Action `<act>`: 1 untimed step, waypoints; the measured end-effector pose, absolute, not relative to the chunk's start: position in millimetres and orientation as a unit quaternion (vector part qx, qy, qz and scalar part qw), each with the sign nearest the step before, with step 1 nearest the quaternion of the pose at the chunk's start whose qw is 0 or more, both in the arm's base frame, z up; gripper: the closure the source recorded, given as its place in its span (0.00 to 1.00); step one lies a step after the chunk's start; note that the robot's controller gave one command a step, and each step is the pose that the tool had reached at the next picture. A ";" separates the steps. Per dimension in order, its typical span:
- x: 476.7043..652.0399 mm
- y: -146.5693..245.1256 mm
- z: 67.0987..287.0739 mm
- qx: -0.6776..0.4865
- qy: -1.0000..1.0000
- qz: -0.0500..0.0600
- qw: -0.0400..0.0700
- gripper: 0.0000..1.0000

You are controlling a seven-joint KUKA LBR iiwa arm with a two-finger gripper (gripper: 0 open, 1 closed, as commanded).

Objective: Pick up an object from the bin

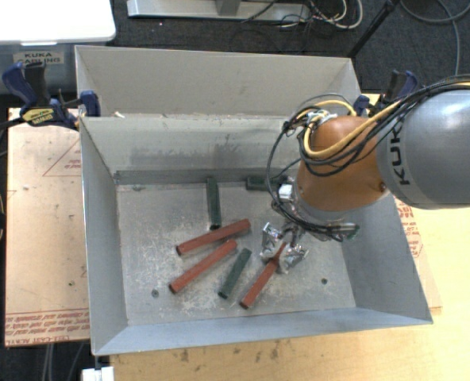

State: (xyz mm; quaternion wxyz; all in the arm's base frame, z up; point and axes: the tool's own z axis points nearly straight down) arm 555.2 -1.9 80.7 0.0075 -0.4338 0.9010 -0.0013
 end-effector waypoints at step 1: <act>554.9 -2.2 83.4 -0.433 0.901 -0.001 0.005 1.00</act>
Offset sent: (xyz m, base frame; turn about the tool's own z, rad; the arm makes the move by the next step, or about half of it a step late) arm 0.0001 -0.0001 0.0204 0.0000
